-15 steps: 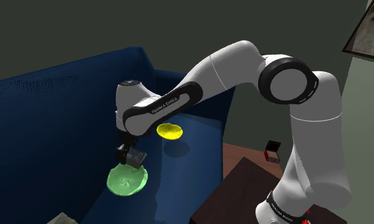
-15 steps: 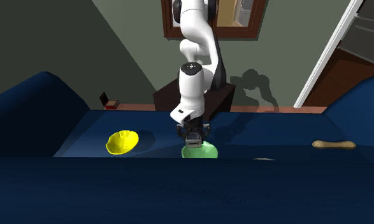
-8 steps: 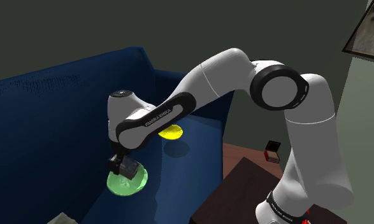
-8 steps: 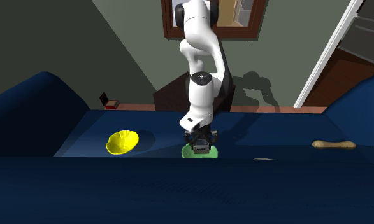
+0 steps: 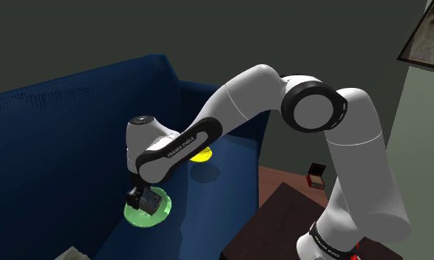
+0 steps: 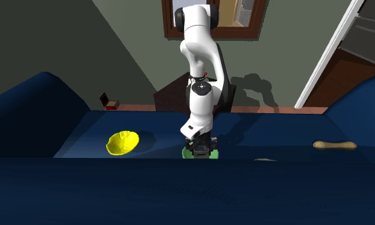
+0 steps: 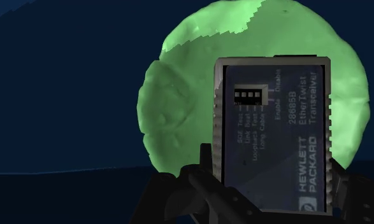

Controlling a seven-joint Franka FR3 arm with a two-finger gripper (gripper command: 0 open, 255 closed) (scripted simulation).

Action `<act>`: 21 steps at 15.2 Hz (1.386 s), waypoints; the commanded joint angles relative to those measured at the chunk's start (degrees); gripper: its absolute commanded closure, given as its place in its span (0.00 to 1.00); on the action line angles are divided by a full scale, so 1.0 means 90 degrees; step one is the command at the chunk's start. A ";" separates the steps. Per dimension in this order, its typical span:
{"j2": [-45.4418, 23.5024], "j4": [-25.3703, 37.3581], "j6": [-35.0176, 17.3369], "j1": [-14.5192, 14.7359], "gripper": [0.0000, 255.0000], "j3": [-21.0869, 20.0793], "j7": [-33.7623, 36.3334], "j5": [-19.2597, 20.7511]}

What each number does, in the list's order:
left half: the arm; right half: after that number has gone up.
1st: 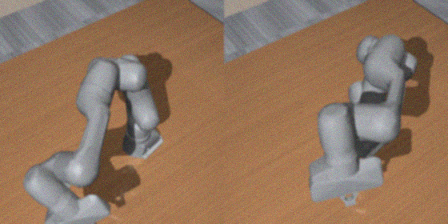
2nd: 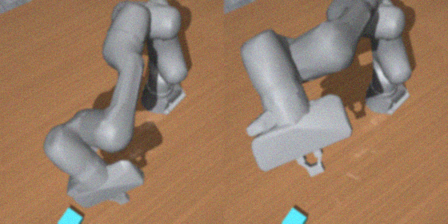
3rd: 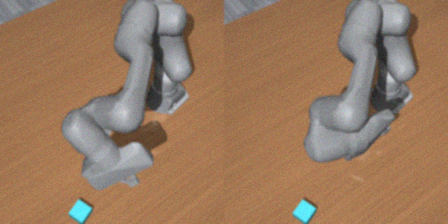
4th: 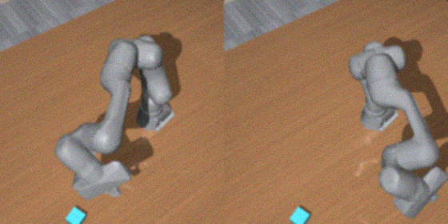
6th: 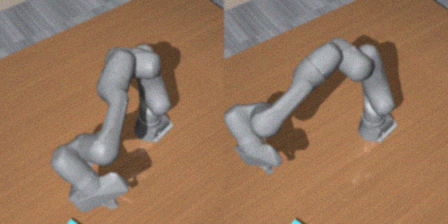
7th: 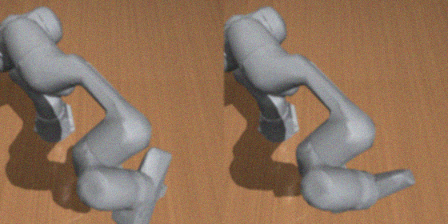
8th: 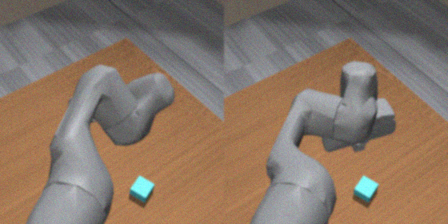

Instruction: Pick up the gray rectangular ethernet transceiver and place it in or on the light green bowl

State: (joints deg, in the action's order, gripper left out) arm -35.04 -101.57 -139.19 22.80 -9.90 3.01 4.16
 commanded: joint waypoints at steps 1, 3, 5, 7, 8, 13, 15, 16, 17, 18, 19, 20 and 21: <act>-0.0011 0.0000 -0.0017 0.0001 1.00 0.0002 0.0000 0.0002; -0.0011 0.0000 -0.0017 0.0001 1.00 0.0002 0.0000 0.0002; -0.0011 0.0000 -0.0017 0.0001 1.00 0.0002 0.0000 0.0002; -0.0011 -0.0001 -0.0018 0.0001 0.00 0.0002 0.0000 0.0002; -0.0012 0.0000 -0.0018 0.0001 0.00 0.0002 0.0000 0.0002; 0.0148 -0.0022 0.0119 -0.0023 0.00 -0.0020 -0.0017 -0.0024; 0.0452 -0.0040 0.0404 -0.0069 0.00 -0.0060 -0.0050 -0.0079; 0.0566 -0.0037 0.0521 -0.0085 0.00 -0.0074 -0.0064 -0.0101; 0.0566 -0.0037 0.0521 -0.0085 0.00 -0.0074 -0.0064 -0.0101; 0.0567 -0.0038 0.0520 -0.0085 0.00 -0.0073 -0.0064 -0.0101; 0.0566 -0.0037 0.0521 -0.0085 0.00 -0.0073 -0.0064 -0.0101; 0.0566 -0.0037 0.0521 -0.0085 0.00 -0.0073 -0.0064 -0.0101; 0.0566 -0.0037 0.0521 -0.0085 0.00 -0.0073 -0.0064 -0.0101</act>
State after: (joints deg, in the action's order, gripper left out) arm -29.98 -101.90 -134.55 22.04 -10.56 2.44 3.26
